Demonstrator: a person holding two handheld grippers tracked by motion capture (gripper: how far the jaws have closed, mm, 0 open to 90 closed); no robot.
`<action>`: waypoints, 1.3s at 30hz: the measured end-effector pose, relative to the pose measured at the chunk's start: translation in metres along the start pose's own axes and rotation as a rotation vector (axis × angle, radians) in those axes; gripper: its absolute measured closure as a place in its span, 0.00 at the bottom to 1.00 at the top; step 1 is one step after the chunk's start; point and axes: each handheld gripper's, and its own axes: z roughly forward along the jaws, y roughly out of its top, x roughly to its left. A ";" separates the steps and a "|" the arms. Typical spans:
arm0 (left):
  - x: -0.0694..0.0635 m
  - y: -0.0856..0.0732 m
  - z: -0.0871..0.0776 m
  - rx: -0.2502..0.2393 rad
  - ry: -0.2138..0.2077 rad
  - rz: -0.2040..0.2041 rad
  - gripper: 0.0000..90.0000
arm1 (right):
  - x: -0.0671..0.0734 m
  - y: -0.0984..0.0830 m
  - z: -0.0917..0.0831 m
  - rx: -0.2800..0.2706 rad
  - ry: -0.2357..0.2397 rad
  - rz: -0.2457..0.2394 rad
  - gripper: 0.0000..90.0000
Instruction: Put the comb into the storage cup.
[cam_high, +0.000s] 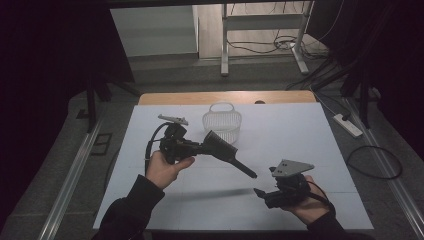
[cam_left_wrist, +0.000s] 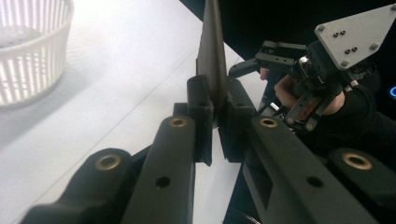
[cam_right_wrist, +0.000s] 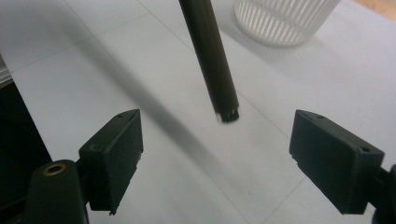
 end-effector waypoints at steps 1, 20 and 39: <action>0.000 0.000 0.000 0.000 0.006 0.003 0.93 | -0.002 -0.001 0.000 0.008 0.000 0.006 0.18; 0.007 0.015 -0.016 -0.015 0.069 0.025 0.93 | -0.020 -0.018 -0.007 0.065 -0.033 0.101 0.01; 0.015 0.027 -0.034 -0.056 0.091 0.018 0.93 | -0.036 -0.044 -0.023 0.112 -0.105 0.198 0.00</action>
